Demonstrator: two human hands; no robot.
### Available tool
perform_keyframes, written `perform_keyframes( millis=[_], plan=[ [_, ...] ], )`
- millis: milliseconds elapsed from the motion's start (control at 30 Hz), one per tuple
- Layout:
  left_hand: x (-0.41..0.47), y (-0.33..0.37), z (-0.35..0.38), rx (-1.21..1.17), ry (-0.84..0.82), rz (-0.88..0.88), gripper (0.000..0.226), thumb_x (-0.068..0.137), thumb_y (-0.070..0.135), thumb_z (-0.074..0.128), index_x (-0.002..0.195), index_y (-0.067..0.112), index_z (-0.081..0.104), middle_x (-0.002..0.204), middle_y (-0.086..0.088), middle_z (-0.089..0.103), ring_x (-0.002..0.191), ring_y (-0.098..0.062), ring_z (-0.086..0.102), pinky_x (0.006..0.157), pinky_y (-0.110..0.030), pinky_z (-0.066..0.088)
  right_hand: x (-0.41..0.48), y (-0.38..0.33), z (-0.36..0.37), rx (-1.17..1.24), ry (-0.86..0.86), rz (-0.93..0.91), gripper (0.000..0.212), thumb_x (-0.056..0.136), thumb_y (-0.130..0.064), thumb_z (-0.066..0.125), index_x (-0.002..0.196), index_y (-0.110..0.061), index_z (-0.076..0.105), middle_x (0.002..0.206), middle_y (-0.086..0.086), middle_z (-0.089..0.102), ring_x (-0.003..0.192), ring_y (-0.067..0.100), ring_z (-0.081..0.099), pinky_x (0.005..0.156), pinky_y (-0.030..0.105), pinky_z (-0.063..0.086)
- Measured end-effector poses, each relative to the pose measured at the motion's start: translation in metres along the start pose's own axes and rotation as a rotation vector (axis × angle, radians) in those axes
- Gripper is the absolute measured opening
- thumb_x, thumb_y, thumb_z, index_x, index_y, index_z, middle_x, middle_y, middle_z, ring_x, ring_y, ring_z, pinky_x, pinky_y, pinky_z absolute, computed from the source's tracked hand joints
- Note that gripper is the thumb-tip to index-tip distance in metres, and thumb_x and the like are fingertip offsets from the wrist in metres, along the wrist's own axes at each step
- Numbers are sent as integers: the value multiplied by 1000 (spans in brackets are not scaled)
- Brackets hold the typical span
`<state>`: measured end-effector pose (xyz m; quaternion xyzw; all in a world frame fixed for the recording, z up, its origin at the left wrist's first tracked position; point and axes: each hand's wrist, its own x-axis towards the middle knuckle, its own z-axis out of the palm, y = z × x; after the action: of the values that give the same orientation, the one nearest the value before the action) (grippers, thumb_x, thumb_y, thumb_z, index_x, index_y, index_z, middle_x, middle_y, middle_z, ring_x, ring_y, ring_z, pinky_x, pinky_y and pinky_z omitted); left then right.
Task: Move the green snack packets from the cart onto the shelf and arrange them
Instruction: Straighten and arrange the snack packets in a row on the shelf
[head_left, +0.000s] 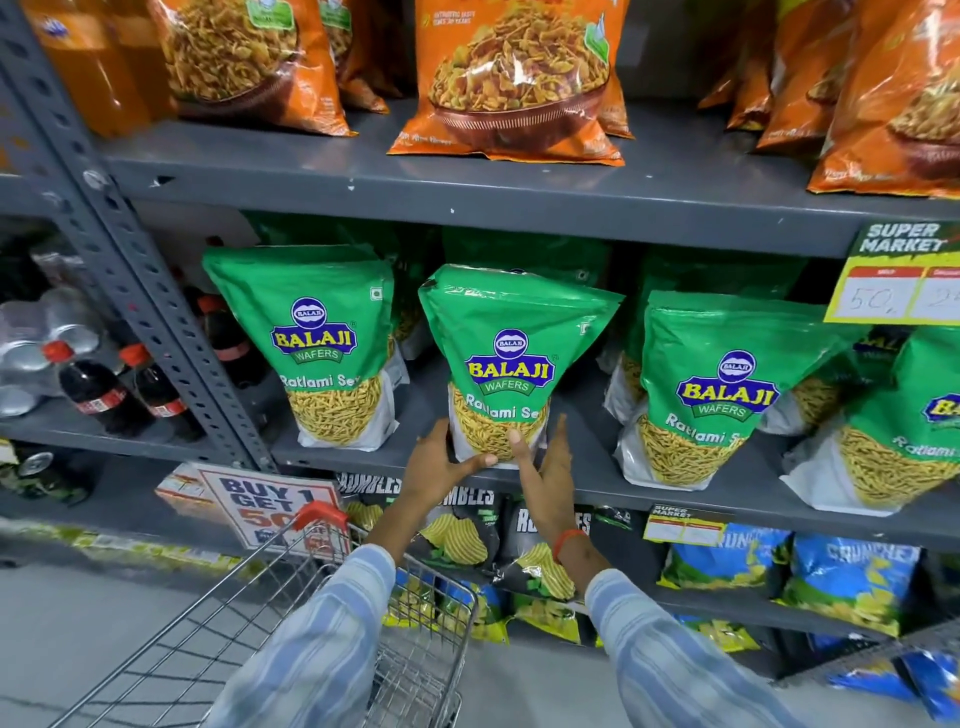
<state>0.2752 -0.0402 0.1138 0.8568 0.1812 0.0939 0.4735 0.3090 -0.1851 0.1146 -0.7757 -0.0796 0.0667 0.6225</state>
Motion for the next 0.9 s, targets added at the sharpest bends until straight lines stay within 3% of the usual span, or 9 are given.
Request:
perform_keyframes(
  millis=[133, 233, 367, 467, 567, 667, 733, 833, 900],
  plan=[
    [-15, 6, -11, 186, 212, 127, 104, 66, 76, 51, 143, 13, 21, 150, -11, 35, 136, -28, 36, 106, -43, 39, -24, -30, 8, -57, 240, -365, 69, 88, -46, 41, 144, -18, 13, 154, 2, 19, 141, 7, 15, 117, 37, 21],
    [-32, 7, -23, 341, 577, 275, 84, 86, 55, 46, 146, 12, 6, 157, -13, 17, 145, -23, 18, 120, -35, 14, -36, -57, 26, -85, 187, -619, 58, 94, -34, 33, 144, -15, 12, 152, -3, 18, 144, 9, 11, 119, 30, 15],
    [-35, -8, -55, 227, 835, 133, 92, 84, 52, 51, 145, 5, 1, 157, -17, 8, 145, -16, 6, 119, -24, 0, -38, -81, 64, -145, 32, -776, 56, 95, -21, 34, 144, -10, 10, 154, 3, 17, 145, 11, 10, 119, 26, 10],
    [-25, -40, -81, 10, 723, 33, 99, 80, 42, 63, 146, 8, -2, 157, -16, 10, 144, -16, 11, 120, -35, 16, -26, -80, 99, -143, -153, -623, 59, 96, -27, 35, 146, -15, 6, 156, -2, 9, 144, 4, 5, 116, 14, 4],
    [-19, -64, -104, -107, 514, -45, 112, 68, 64, 61, 147, 13, 0, 153, -13, 27, 137, -19, 31, 109, -34, 31, -5, -66, 129, -128, -320, -361, 72, 90, -52, 33, 146, -22, -3, 158, -3, 5, 145, 15, 10, 119, 34, 17],
    [-11, -76, -116, -126, 447, -53, 85, 75, 31, 72, 142, 10, 22, 137, -10, 49, 121, -18, 48, 91, -20, 36, 16, -55, 147, -125, -456, -134, 70, 91, -42, 44, 145, -27, 2, 157, 3, 17, 139, 28, 27, 110, 43, 30],
    [-8, -78, -121, -117, 428, -17, 76, 76, 16, 72, 139, 10, 29, 129, -2, 50, 115, -11, 46, 87, -13, 35, 18, -48, 155, -159, -492, -154, 70, 91, -43, 45, 144, -32, 1, 155, 3, 25, 136, 29, 35, 106, 41, 35],
    [-5, -91, -130, -129, 391, -2, 75, 75, 23, 73, 138, 15, 32, 127, 3, 52, 112, -10, 50, 79, -1, 38, 11, -37, 168, -166, -451, -232, 72, 91, -41, 46, 145, -30, 0, 156, 1, 22, 137, 22, 33, 108, 39, 34],
    [-5, -98, -136, -144, 389, 7, 77, 73, 32, 73, 137, 18, 33, 128, 2, 54, 113, -13, 53, 84, -5, 41, 8, -32, 176, -174, -422, -264, 71, 92, -40, 45, 145, -30, -1, 157, 1, 19, 140, 24, 28, 110, 46, 34]
  ],
)
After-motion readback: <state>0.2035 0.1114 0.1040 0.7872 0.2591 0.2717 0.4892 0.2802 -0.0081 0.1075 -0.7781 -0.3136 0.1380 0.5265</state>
